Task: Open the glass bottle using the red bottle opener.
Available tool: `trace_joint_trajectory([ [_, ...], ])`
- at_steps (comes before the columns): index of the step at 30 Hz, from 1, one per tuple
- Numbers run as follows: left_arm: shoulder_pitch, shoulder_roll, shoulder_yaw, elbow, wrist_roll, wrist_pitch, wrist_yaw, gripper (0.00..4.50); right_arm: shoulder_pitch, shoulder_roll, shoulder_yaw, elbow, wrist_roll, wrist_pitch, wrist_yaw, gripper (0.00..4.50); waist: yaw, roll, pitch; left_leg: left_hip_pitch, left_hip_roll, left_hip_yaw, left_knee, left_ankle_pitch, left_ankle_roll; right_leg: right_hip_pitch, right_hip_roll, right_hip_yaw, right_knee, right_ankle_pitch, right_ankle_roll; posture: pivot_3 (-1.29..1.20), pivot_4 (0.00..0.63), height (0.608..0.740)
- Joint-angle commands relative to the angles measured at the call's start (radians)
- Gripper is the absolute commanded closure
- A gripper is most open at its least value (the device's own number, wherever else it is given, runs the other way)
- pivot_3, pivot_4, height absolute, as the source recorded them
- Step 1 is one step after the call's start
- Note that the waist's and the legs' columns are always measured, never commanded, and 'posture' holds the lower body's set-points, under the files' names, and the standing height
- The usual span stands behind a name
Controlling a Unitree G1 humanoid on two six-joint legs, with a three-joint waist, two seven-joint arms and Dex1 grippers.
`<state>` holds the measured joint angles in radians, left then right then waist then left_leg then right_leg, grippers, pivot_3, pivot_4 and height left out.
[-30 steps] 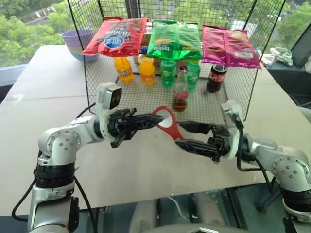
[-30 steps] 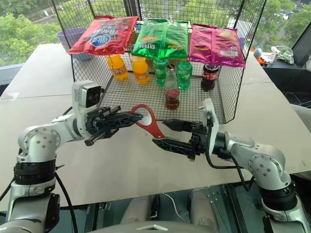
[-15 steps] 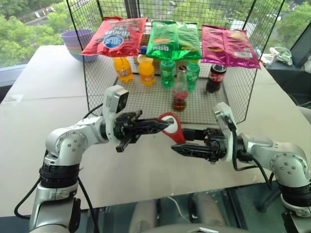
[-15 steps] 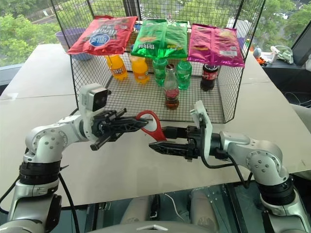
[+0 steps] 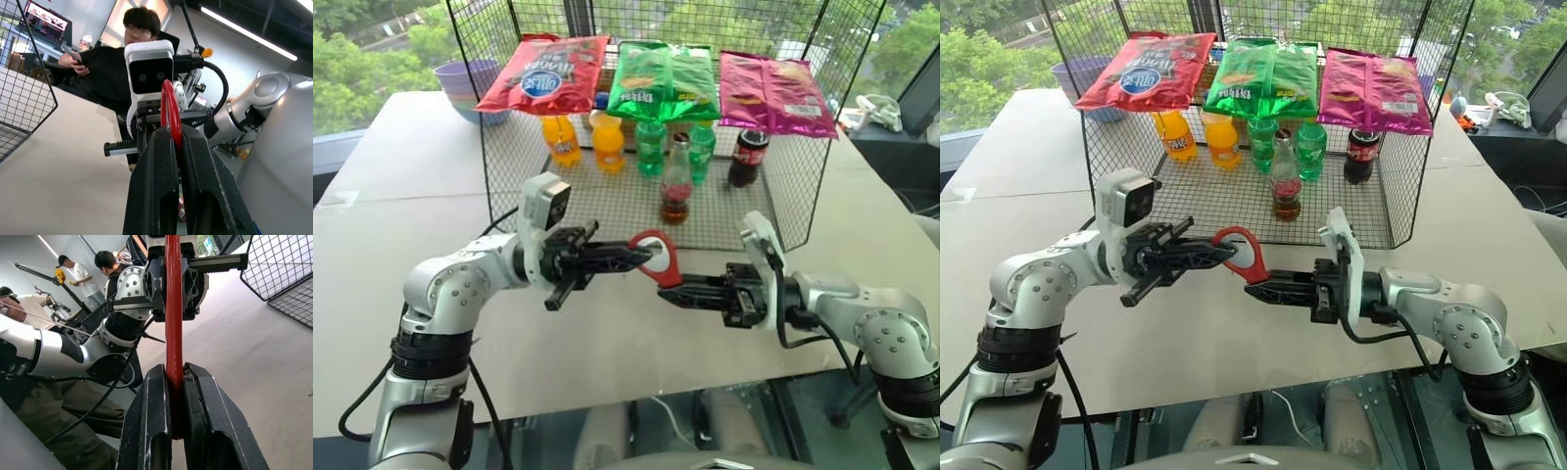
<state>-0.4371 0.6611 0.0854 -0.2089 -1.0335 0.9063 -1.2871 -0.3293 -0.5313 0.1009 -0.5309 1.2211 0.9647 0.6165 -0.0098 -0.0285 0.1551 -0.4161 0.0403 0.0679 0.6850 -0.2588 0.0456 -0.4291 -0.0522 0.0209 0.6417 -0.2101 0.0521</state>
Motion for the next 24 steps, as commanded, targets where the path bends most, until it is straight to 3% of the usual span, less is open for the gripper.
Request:
trace_joint_trajectory([
  [1, -0.001, 0.015, -0.018, -0.046, 0.014, -0.030, -0.046, 4.50, -0.001, 0.000, -0.005, -0.016, -0.010, -0.007, 0.012, 4.46, 0.000, 0.000, 0.000, 0.000, 0.000, 0.000, 0.000, 0.000, 0.000, 0.000, 0.000, 0.000, 0.000, 0.000, 0.000, 0.00, 0.150, 0.740],
  [4, -0.008, 0.003, -0.004, -0.030, 0.001, -0.028, -0.031, 4.50, 0.007, 0.000, -0.007, -0.017, -0.029, -0.012, 0.016, 4.46, 0.000, 0.000, 0.000, 0.000, 0.000, 0.000, 0.000, 0.000, 0.000, 0.000, 0.000, 0.000, 0.000, 0.000, 0.000, 0.00, 0.150, 0.740],
  [5, -0.010, 0.005, -0.003, -0.025, 0.000, -0.025, -0.031, 3.82, 0.009, 0.002, -0.008, -0.017, -0.036, -0.016, 0.016, 4.50, 0.000, 0.000, 0.000, 0.000, 0.000, 0.000, 0.000, 0.000, 0.000, 0.000, 0.000, 0.000, 0.000, 0.000, 0.000, 0.00, 0.150, 0.740],
  [6, -0.009, 0.007, 0.002, -0.020, -0.003, -0.019, -0.028, 3.70, 0.014, 0.002, -0.010, -0.019, -0.044, -0.021, 0.015, 4.50, 0.000, 0.000, 0.000, 0.000, 0.000, 0.000, 0.000, 0.000, 0.000, 0.000, 0.000, 0.000, 0.000, 0.000, 0.000, 0.00, 0.150, 0.740],
  [9, 0.005, 0.006, 0.023, -0.008, 0.006, -0.030, -0.003, 2.53, 0.031, 0.003, -0.016, -0.026, -0.065, -0.033, 0.012, 4.50, 0.000, 0.000, 0.000, 0.000, 0.000, 0.000, 0.000, 0.000, 0.000, 0.000, 0.000, 0.000, 0.000, 0.000, 0.000, 0.00, 0.150, 0.740],
  [10, 0.012, 0.007, 0.036, -0.006, -0.001, -0.028, 0.007, 1.91, 0.040, 0.003, -0.018, -0.031, -0.073, -0.039, 0.011, 4.50, 0.000, 0.000, 0.000, 0.000, 0.000, 0.000, 0.000, 0.000, 0.000, 0.000, 0.000, 0.000, 0.000, 0.000, 0.000, 0.00, 0.150, 0.740],
  [12, 0.028, 0.009, 0.064, -0.010, -0.006, -0.031, 0.039, 1.32, 0.063, 0.007, -0.025, -0.043, -0.099, -0.058, 0.000, 4.50, -0.001, 0.000, 0.000, 0.000, 0.000, 0.000, 0.000, 0.000, 0.000, -0.001, 0.000, 0.000, 0.000, 0.000, 0.000, 0.00, 0.150, 0.740],
  [15, 0.080, 0.005, 0.096, -0.046, 0.072, -0.105, 0.124, 0.04, 0.107, 0.007, -0.029, -0.059, -0.259, -0.155, -0.056, 4.50, -0.001, 0.000, 0.000, 0.000, 0.000, 0.000, -0.001, 0.000, 0.000, -0.001, 0.000, 0.000, 0.000, 0.000, 0.000, 0.00, 0.150, 0.740],
  [17, 0.106, -0.016, 0.104, -0.067, 0.151, -0.192, 0.184, 0.04, 0.126, 0.017, -0.036, -0.068, -0.334, -0.202, -0.097, 4.50, 0.000, 0.000, 0.000, 0.000, 0.000, 0.001, -0.001, 0.000, 0.000, -0.001, 0.000, 0.000, 0.000, 0.000, 0.000, 0.00, 0.150, 0.740],
  [21, 0.099, -0.100, 0.064, -0.085, 0.380, -0.323, 0.467, 0.04, 0.158, -0.055, -0.005, -0.151, -0.683, -0.284, -0.295, 4.50, 0.011, 0.000, 0.000, 0.000, -0.001, 0.001, -0.001, 0.000, 0.000, -0.001, -0.001, 0.001, 0.000, 0.000, 0.000, 0.00, 0.150, 0.740],
  [24, 0.069, -0.137, 0.016, -0.089, 0.523, -0.387, 0.601, 0.04, 0.171, -0.044, -0.001, -0.202, -0.780, -0.266, -0.387, 4.50, 0.017, 0.000, 0.000, -0.001, -0.001, 0.002, -0.001, 0.000, 0.000, -0.001, -0.002, 0.001, -0.001, 0.000, 0.000, 0.00, 0.150, 0.740],
])
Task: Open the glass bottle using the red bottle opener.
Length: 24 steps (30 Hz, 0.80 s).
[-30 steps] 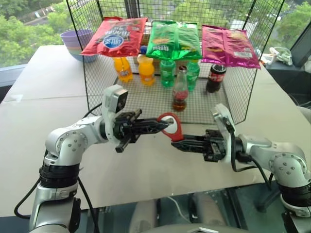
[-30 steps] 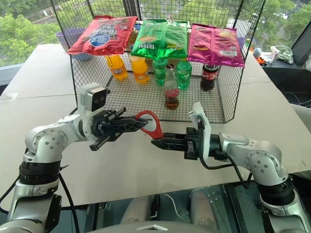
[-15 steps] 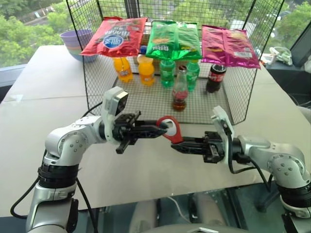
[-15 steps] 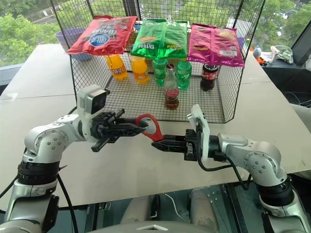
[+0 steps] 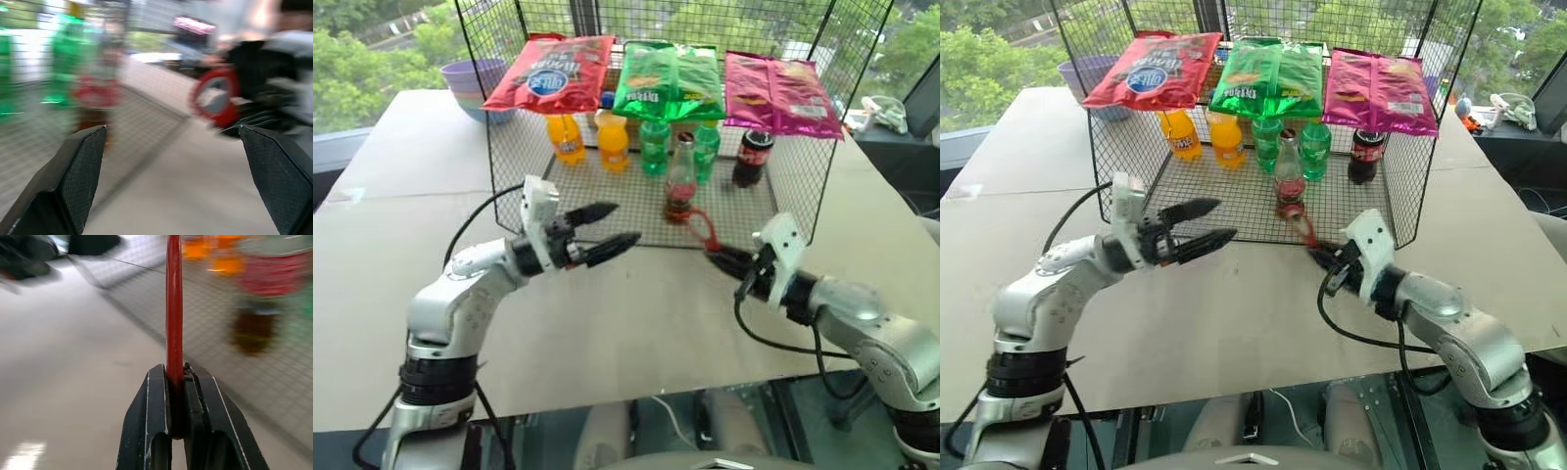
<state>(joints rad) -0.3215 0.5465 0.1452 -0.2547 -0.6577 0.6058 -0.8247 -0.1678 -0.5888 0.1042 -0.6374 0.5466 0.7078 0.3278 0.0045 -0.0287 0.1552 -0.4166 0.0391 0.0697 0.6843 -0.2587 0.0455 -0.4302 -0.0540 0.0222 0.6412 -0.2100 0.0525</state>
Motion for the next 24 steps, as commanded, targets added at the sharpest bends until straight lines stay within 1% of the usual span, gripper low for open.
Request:
trace_joint_trajectory([
  [1, -0.056, -0.031, -0.062, -0.040, 0.192, -0.107, 0.171, 0.04, 0.008, 0.018, 0.000, -0.113, -0.131, 0.006, -0.123, 4.50, 0.006, 0.000, 0.000, 0.000, 0.000, 0.000, 0.000, 0.000, 0.000, 0.000, 0.000, 0.000, 0.000, 0.000, 0.000, 0.00, 0.150, 0.740],
  [2, -0.071, -0.045, -0.075, -0.027, 0.208, -0.121, 0.181, 0.04, -0.001, 0.004, 0.017, -0.134, -0.172, 0.024, -0.140, 4.50, 0.007, 0.000, 0.000, 0.000, 0.000, 0.000, 0.000, 0.000, 0.000, 0.000, 0.001, 0.000, 0.000, 0.000, 0.000, 0.00, 0.150, 0.740],
  [3, -0.089, -0.066, -0.078, -0.008, 0.193, -0.128, 0.173, 0.04, -0.013, -0.022, 0.041, -0.154, -0.229, 0.043, -0.158, 4.50, 0.008, 0.001, 0.000, 0.000, 0.000, 0.000, -0.001, 0.000, 0.000, 0.000, 0.001, 0.000, 0.000, 0.000, 0.000, 0.00, 0.150, 0.740],
  [5, -0.135, -0.085, -0.109, 0.037, 0.224, -0.142, 0.179, 0.04, -0.050, -0.152, 0.127, -0.228, -0.410, 0.127, -0.204, 4.50, 0.008, 0.001, 0.001, 0.000, 0.000, 0.001, -0.001, 0.000, 0.000, -0.001, 0.001, 0.000, 0.000, 0.000, 0.000, 0.00, 0.150, 0.740],
  [6, -0.156, -0.084, -0.124, 0.067, 0.219, -0.153, 0.135, 0.04, -0.064, -0.192, 0.148, -0.250, -0.449, 0.148, -0.197, 4.50, 0.008, 0.002, 0.001, -0.001, 0.000, 0.001, 0.000, 0.000, 0.000, -0.001, 0.001, 0.000, 0.000, 0.000, 0.000, 0.00, 0.150, 0.740],
  [8, -0.179, -0.094, -0.132, 0.108, 0.226, -0.127, 0.148, 0.04, -0.067, -0.240, 0.178, -0.264, -0.518, 0.130, -0.192, 4.50, 0.008, 0.001, 0.001, -0.001, -0.001, 0.002, 0.000, 0.000, 0.000, -0.001, 0.000, 0.000, 0.000, 0.000, 0.000, 0.00, 0.150, 0.740],
  [10, -0.191, -0.101, -0.138, 0.131, 0.223, -0.120, 0.139, 0.04, -0.061, -0.238, 0.192, -0.260, -0.560, 0.120, -0.193, 4.50, 0.005, 0.001, 0.001, -0.001, 0.000, 0.002, 0.000, 0.000, 0.000, -0.001, 0.001, -0.001, 0.000, 0.000, 0.000, 0.00, 0.150, 0.740],
  [12, -0.211, -0.115, -0.142, 0.161, 0.209, -0.132, 0.107, 0.04, -0.054, -0.260, 0.220, -0.247, -0.640, 0.099, -0.194, 4.50, 0.004, 0.001, 0.001, -0.001, 0.000, 0.001, -0.001, 0.000, 0.000, -0.001, 0.002, -0.001, 0.000, 0.000, 0.000, 0.00, 0.150, 0.740],
  [15, -0.250, -0.135, -0.158, 0.205, 0.198, -0.140, 0.057, 0.04, -0.036, -0.259, 0.233, -0.229, -0.719, 0.086, -0.198, 4.50, 0.008, 0.001, 0.001, -0.002, 0.000, 0.002, -0.001, 0.000, 0.000, -0.001, 0.002, -0.001, -0.001, 0.000, 0.000, 0.00, 0.150, 0.740],
  [17, -0.275, -0.144, -0.179, 0.238, 0.216, -0.152, 0.031, 0.04, -0.033, -0.239, 0.233, -0.218, -0.746, 0.082, -0.189, 4.50, 0.008, 0.001, 0.001, -0.002, 0.000, 0.003, 0.000, 0.000, 0.000, -0.001, 0.002, -0.001, -0.001, 0.000, 0.000, 0.00, 0.150, 0.740],
  [20, -0.334, -0.178, -0.202, 0.329, 0.271, -0.182, 0.052, 0.04, -0.031, -0.185, 0.216, -0.215, -0.759, 0.093, -0.179, 4.50, 0.009, 0.001, 0.001, -0.002, -0.001, 0.003, 0.000, 0.000, 0.000, -0.001, 0.002, -0.001, -0.001, 0.000, 0.000, 0.00, 0.150, 0.740],
  [24, -0.414, -0.227, -0.228, 0.455, 0.323, -0.230, 0.052, 0.04, -0.015, -0.145, 0.198, -0.215, -0.788, 0.099, -0.162, 4.50, 0.008, 0.001, 0.001, -0.002, -0.001, 0.003, 0.001, 0.000, 0.000, 0.000, 0.002, -0.002, -0.001, 0.000, 0.000, 0.00, 0.150, 0.740],
])
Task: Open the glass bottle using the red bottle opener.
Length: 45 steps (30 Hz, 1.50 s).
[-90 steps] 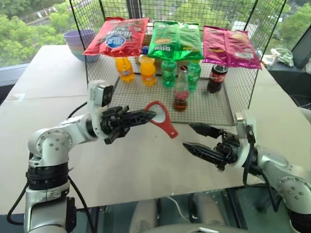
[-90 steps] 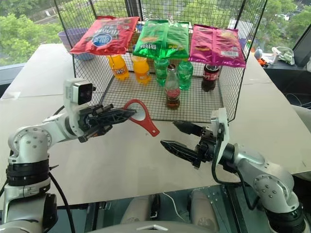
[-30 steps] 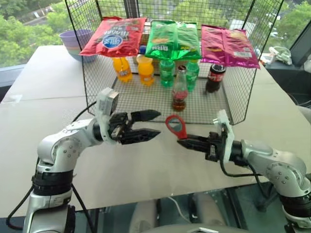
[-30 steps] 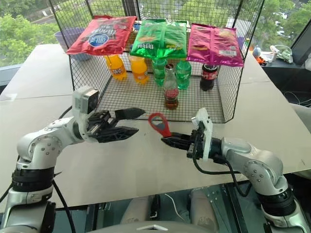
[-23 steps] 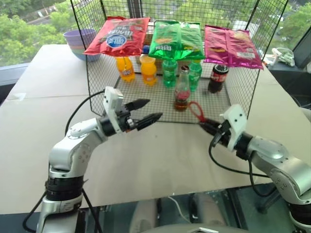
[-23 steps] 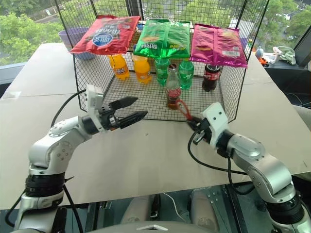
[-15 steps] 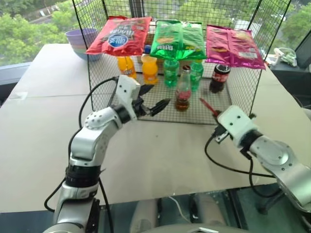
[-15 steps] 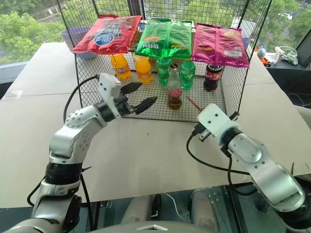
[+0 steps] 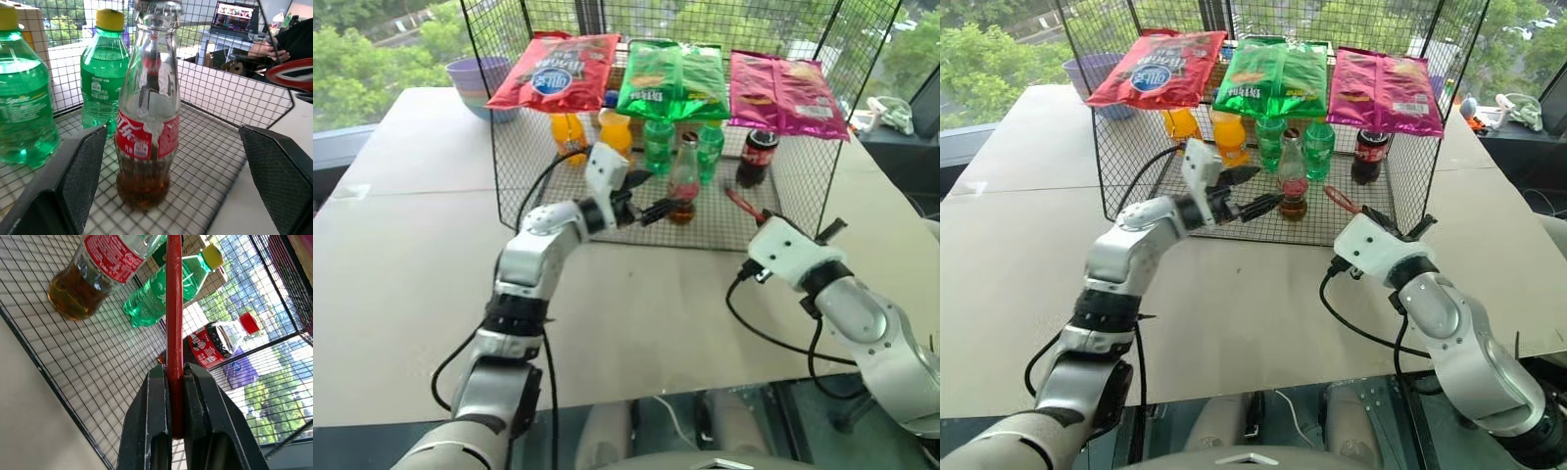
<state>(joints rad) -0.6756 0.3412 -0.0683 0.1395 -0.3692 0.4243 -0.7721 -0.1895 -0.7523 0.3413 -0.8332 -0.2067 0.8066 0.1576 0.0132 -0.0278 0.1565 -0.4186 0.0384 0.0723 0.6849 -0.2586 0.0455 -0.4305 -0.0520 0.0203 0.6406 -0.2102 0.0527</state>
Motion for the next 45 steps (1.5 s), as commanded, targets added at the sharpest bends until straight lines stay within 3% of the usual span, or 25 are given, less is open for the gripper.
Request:
trace_joint_trajectory([
  [1, -0.073, -0.032, -0.018, 0.087, 0.042, -0.058, -0.004, 0.04, 0.010, 0.025, -0.043, -0.020, -0.041, 0.001, 0.012, 4.50, 0.000, 0.000, 0.000, 0.000, 0.000, 0.000, 0.000, 0.000, 0.000, 0.000, 0.000, 0.000, 0.000, 0.000, 0.000, 0.00, 0.150, 0.740],
  [14, -0.232, -0.149, -0.007, 0.494, 0.144, -0.292, -0.005, 0.04, 0.049, 0.093, -0.077, -0.059, -0.132, 0.034, 0.049, 4.50, 0.000, 0.000, 0.000, -0.001, 0.000, -0.001, 0.000, 0.000, 0.000, 0.000, 0.001, 0.000, 0.000, 0.000, 0.000, 0.00, 0.150, 0.740],
  [17, -0.260, -0.164, 0.000, 0.564, 0.153, -0.333, -0.016, 0.71, 0.072, 0.106, -0.079, -0.077, -0.153, 0.047, 0.055, 4.50, 0.000, 0.000, 0.000, -0.002, 0.000, -0.001, 0.000, 0.000, 0.000, 0.000, 0.001, -0.001, 0.000, 0.001, 0.001, 0.00, 0.150, 0.740],
  [19, -0.267, -0.168, 0.003, 0.587, 0.155, -0.353, -0.029, 1.69, 0.079, 0.116, -0.082, -0.083, -0.164, 0.052, 0.059, 4.50, -0.001, 0.000, 0.000, -0.002, 0.000, -0.001, 0.000, 0.000, 0.000, -0.001, 0.001, -0.001, -0.001, 0.001, 0.001, 0.00, 0.150, 0.740],
  [23, -0.264, -0.168, 0.005, 0.585, 0.152, -0.362, -0.051, 1.84, 0.083, 0.134, -0.084, -0.086, -0.182, 0.056, 0.069, 4.50, -0.002, 0.000, 0.000, -0.002, 0.000, -0.001, 0.000, 0.000, 0.000, -0.001, 0.001, -0.001, -0.001, 0.001, 0.001, 0.00, 0.150, 0.740],
  [33, -0.058, -0.026, -0.001, 0.030, -0.021, -0.103, -0.267, 1.84, 0.074, 0.169, -0.102, -0.058, -0.195, 0.028, 0.104, 4.50, -0.013, 0.000, 0.000, -0.012, 0.001, -0.003, 0.001, 0.001, -0.001, -0.010, 0.001, -0.002, 0.001, 0.003, 0.004, 0.00, 0.150, 0.740],
  [39, 0.094, 0.089, -0.008, -0.175, -0.051, -0.035, -0.310, 1.84, 0.066, 0.197, -0.102, -0.020, -0.182, -0.015, 0.123, 4.50, -0.025, 0.001, 0.000, -0.010, 0.001, -0.003, 0.002, 0.001, -0.001, -0.009, 0.001, -0.001, 0.002, 0.003, 0.004, 0.00, 0.150, 0.740],
  [45, 0.200, 0.121, -0.013, -0.275, -0.065, -0.005, -0.300, 1.84, 0.065, 0.222, -0.104, 0.002, -0.175, -0.052, 0.147, 4.50, -0.020, 0.001, 0.000, -0.011, 0.001, -0.003, 0.003, 0.001, -0.001, -0.009, 0.001, -0.003, 0.002, 0.002, 0.004, 0.00, 0.150, 0.740],
])
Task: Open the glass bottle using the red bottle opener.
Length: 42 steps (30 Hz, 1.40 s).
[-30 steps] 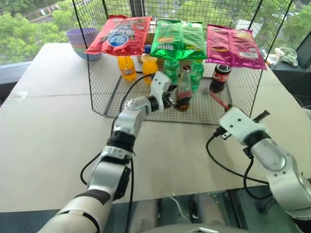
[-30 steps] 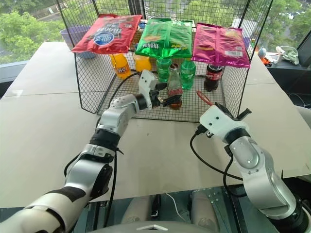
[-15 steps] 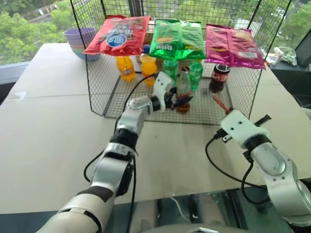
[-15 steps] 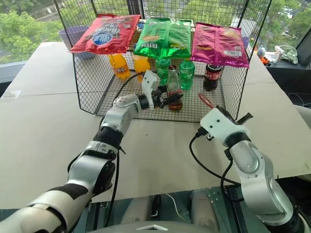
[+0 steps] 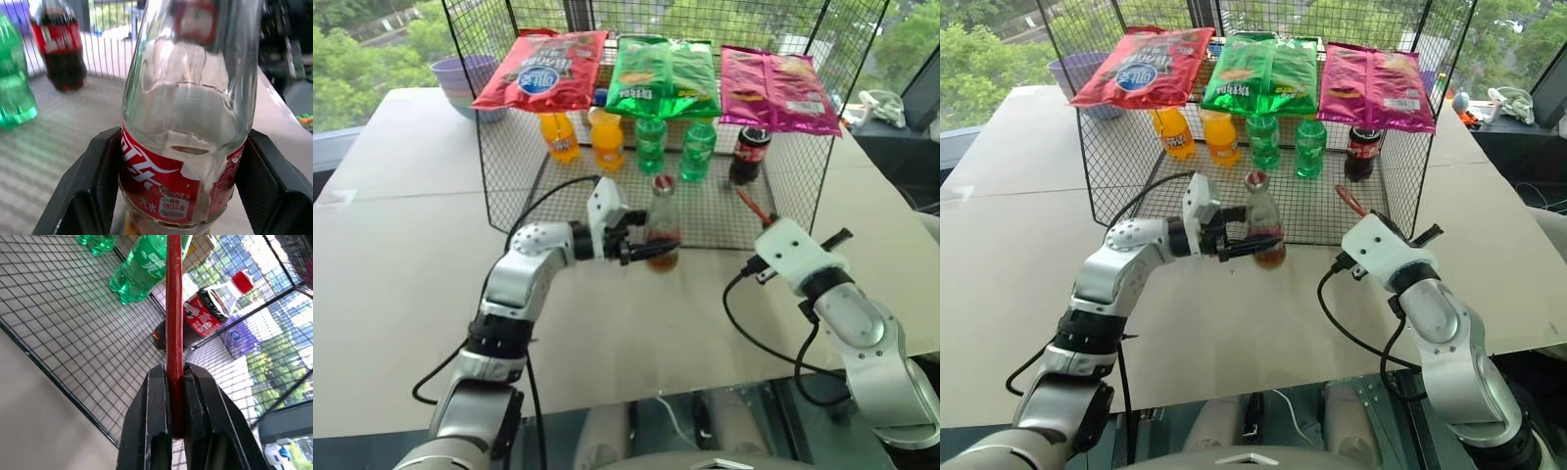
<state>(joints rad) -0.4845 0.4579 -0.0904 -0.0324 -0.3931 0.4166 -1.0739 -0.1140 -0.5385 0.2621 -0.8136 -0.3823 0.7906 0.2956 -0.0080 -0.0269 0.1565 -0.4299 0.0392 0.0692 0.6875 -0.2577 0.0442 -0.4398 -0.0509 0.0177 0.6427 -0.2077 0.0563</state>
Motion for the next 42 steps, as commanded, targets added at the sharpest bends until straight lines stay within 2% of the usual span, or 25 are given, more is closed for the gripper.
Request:
trace_joint_trajectory([
  [1, 0.018, 0.004, 0.009, -0.111, -0.041, 0.005, 0.007, 1.84, -0.011, 0.011, -0.025, -0.015, 0.002, -0.041, 0.013, 4.50, 0.002, 0.000, 0.000, 0.000, 0.000, 0.000, 0.000, 0.000, 0.000, 0.000, 0.000, 0.000, 0.000, 0.000, 0.000, 0.00, 0.150, 0.740],
  [6, 0.039, 0.001, 0.006, -0.113, -0.032, 0.003, 0.017, 1.84, -0.019, 0.025, -0.017, -0.008, 0.001, -0.059, 0.030, 4.50, 0.001, 0.000, 0.000, 0.000, 0.000, 0.000, 0.000, 0.000, 0.000, 0.000, 0.000, 0.000, 0.000, 0.000, 0.000, 0.00, 0.150, 0.740],
  [8, 0.039, 0.000, 0.009, -0.107, -0.032, -0.002, 0.016, 0.78, -0.020, 0.030, -0.015, -0.007, -0.002, -0.062, 0.035, 4.50, 0.000, 0.000, 0.000, 0.000, 0.000, 0.000, 0.000, 0.000, 0.000, 0.000, 0.000, 0.000, 0.000, 0.000, 0.000, 0.00, 0.150, 0.740],
  [10, 0.034, 0.000, 0.013, -0.105, -0.038, 0.001, 0.015, 0.22, -0.020, 0.034, -0.016, -0.006, -0.004, -0.064, 0.040, 4.50, -0.001, 0.000, 0.000, 0.000, 0.000, 0.000, 0.000, 0.000, 0.000, 0.000, 0.000, 0.000, 0.000, 0.000, 0.000, 0.00, 0.150, 0.740],
  [27, 0.010, 0.019, 0.053, -0.145, -0.122, 0.052, 0.040, 0.22, -0.017, 0.049, -0.029, 0.001, -0.010, -0.078, 0.051, 4.50, -0.001, 0.000, 0.000, 0.001, 0.000, 0.000, 0.000, 0.000, 0.000, 0.000, 0.000, 0.000, 0.000, 0.000, 0.000, 0.00, 0.150, 0.740],
  [36, 0.005, 0.012, 0.024, -0.140, -0.111, 0.053, 0.042, 0.22, -0.040, 0.053, -0.039, 0.012, -0.003, -0.102, 0.054, 4.50, -0.001, 0.000, 0.000, 0.001, 0.000, 0.000, 0.001, 0.000, 0.000, 0.000, 0.000, 0.000, 0.001, 0.000, 0.000, 0.00, 0.150, 0.740],
  [39, 0.005, 0.010, 0.013, -0.135, -0.107, 0.050, 0.039, 1.03, -0.046, 0.059, -0.040, 0.010, 0.000, -0.117, 0.055, 4.50, -0.001, 0.000, 0.000, 0.001, 0.000, 0.000, 0.001, 0.000, 0.000, 0.001, 0.000, 0.000, 0.001, 0.000, 0.000, 0.00, 0.150, 0.740],
  [41, 0.004, 0.011, 0.007, -0.129, -0.104, 0.044, 0.037, 1.97, -0.051, 0.061, -0.038, 0.012, 0.001, -0.131, 0.057, 4.50, -0.001, 0.000, 0.000, 0.001, 0.000, 0.000, 0.001, 0.000, 0.000, 0.001, 0.000, 0.001, 0.001, 0.000, 0.000, 0.00, 0.150, 0.740],
  [42, 0.002, 0.011, 0.005, -0.125, -0.103, 0.042, 0.037, 2.27, -0.054, 0.064, -0.039, 0.013, 0.003, -0.138, 0.057, 4.50, -0.001, 0.000, 0.000, 0.001, 0.000, 0.000, 0.001, 0.000, 0.000, 0.001, 0.000, 0.000, 0.001, 0.000, 0.000, 0.00, 0.150, 0.740],
])
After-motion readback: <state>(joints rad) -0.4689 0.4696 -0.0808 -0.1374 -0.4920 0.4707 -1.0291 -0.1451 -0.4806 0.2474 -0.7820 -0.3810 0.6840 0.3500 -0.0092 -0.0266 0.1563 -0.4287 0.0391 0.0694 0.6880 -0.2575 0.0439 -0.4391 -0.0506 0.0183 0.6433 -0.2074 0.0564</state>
